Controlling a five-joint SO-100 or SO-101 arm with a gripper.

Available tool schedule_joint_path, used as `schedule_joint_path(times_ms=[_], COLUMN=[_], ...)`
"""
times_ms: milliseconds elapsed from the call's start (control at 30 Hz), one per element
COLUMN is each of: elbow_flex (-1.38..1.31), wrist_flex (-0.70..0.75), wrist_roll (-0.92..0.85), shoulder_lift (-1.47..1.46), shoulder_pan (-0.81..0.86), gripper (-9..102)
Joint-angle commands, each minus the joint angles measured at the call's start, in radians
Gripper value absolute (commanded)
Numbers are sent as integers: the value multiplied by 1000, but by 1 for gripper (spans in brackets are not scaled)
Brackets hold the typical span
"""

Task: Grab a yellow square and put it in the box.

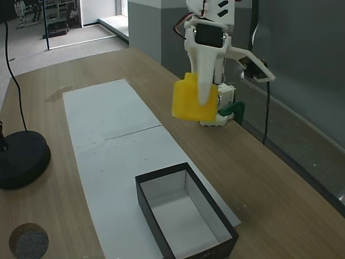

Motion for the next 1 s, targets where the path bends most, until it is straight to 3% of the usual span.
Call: schedule_joint_path(times_ms=[0,267,567,700,833,967], elbow_flex=[-5,-12,-12,-14,-15,-37], wrist_flex=[-69,-259,-359,-359,-337,-287], wrist_roll=[-5,-3,-3,12,104,94], shoulder_lift=[-43,-275,-394,-408,-394,-367], shoulder_pan=[-20,-25,-6,3,3,0], gripper=[8,8,8,11,27,26])
